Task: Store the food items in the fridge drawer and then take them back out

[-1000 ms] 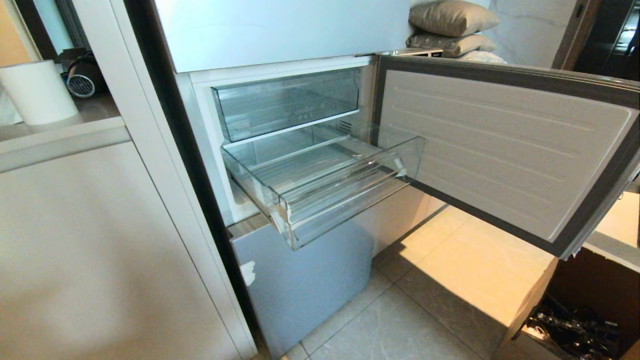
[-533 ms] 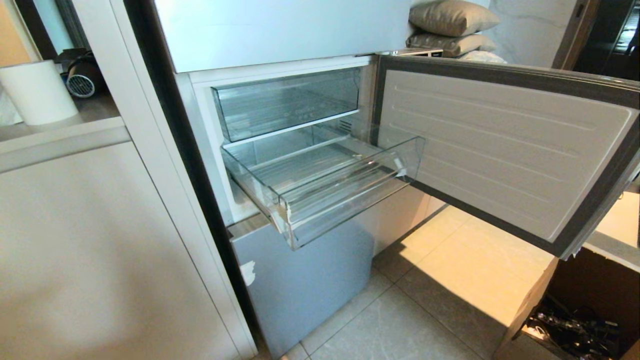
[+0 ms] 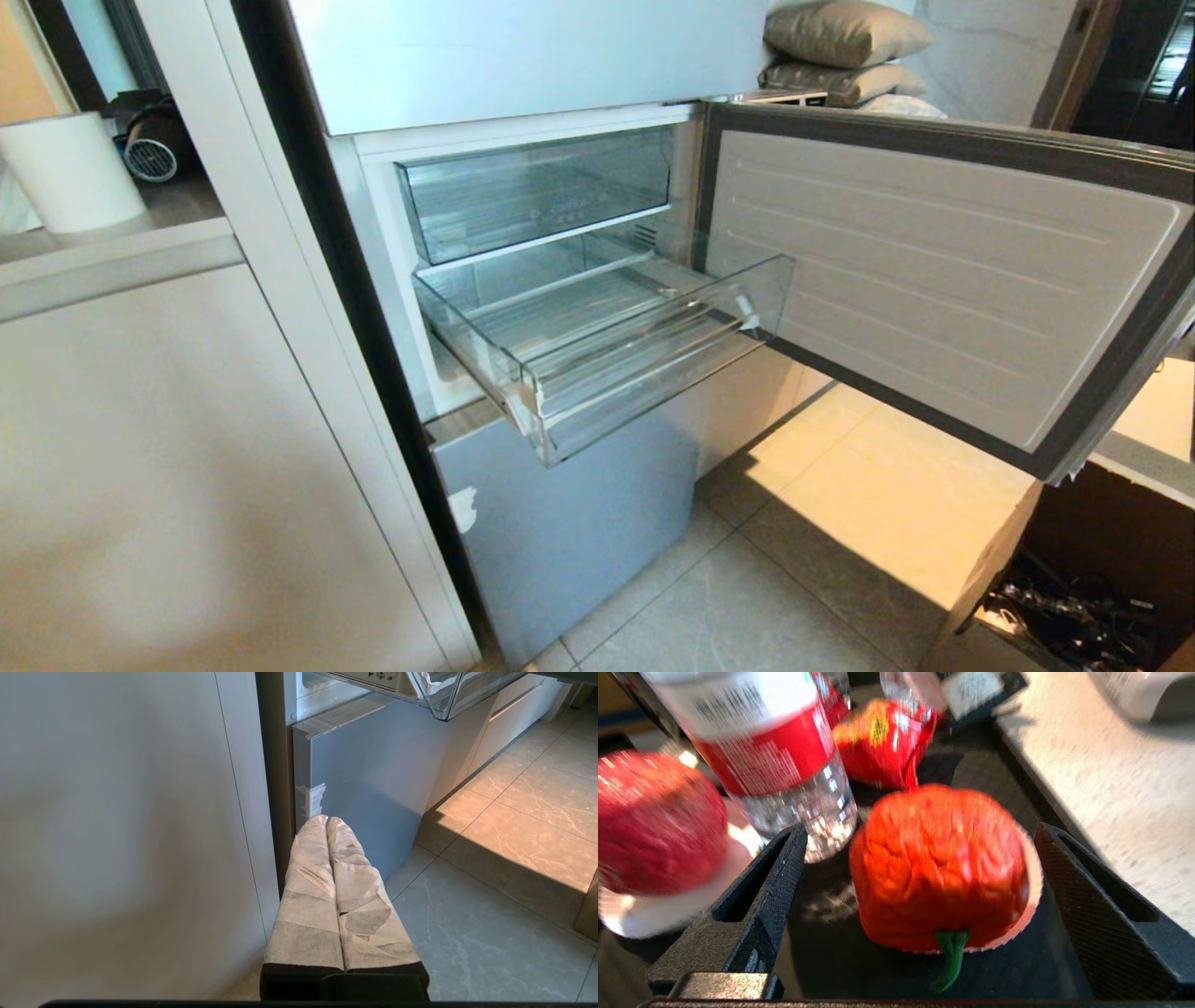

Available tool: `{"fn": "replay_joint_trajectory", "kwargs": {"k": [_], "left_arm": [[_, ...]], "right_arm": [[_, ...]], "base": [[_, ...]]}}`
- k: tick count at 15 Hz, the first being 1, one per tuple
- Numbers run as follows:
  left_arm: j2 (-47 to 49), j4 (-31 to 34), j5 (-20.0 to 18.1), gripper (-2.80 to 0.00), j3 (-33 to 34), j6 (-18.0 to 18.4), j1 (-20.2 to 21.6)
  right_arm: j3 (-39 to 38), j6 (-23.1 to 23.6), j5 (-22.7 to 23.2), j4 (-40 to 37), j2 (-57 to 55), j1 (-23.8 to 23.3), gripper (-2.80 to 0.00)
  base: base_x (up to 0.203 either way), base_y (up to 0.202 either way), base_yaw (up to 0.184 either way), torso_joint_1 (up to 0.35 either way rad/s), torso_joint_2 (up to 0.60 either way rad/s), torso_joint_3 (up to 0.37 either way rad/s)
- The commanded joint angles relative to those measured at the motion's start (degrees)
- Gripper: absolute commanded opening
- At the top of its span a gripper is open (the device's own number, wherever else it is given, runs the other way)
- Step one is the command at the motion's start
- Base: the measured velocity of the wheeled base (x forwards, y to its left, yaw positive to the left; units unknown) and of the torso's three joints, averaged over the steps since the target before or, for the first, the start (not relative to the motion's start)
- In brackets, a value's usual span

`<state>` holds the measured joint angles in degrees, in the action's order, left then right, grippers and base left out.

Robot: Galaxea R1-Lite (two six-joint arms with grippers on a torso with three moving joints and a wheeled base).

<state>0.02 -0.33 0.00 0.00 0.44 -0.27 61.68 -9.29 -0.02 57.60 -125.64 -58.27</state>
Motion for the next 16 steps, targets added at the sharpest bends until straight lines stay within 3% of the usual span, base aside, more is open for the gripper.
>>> {"fn": "replay_joint_trajectory", "kwargs": {"k": [1, 6, 7, 12, 16], "left_arm": [[-0.1, 0.0, 0.0, -2.80, 0.1, 0.0, 0.0], [-0.1, 0.0, 0.0, -2.80, 0.1, 0.0, 0.0], [-0.2, 0.0, 0.0, -2.80, 0.1, 0.0, 0.0], [-0.1, 0.0, 0.0, -2.80, 0.1, 0.0, 0.0], [-0.1, 0.0, 0.0, -2.80, 0.1, 0.0, 0.0]], "right_arm": [[-0.1, -0.1, 0.3, 0.5, -1.3, 0.0, 0.00], [-0.1, -0.1, 0.4, 1.8, -2.2, 0.0, 0.00], [0.0, -0.2, 0.4, 1.9, -2.4, 0.0, -2.80], [0.0, -0.2, 0.4, 1.9, -1.6, -1.0, -2.80], [-2.7, 0.0, 0.3, 1.6, 8.2, -2.2, -2.80]], "base": [[0.000, 0.000, 0.000, 0.000, 0.00, 0.000], [0.000, 0.000, 0.000, 0.000, 0.00, 0.000], [0.000, 0.000, 0.000, 0.000, 0.00, 0.000], [0.000, 0.000, 0.000, 0.000, 0.00, 0.000], [0.000, 0.000, 0.000, 0.000, 0.00, 0.000]]}}
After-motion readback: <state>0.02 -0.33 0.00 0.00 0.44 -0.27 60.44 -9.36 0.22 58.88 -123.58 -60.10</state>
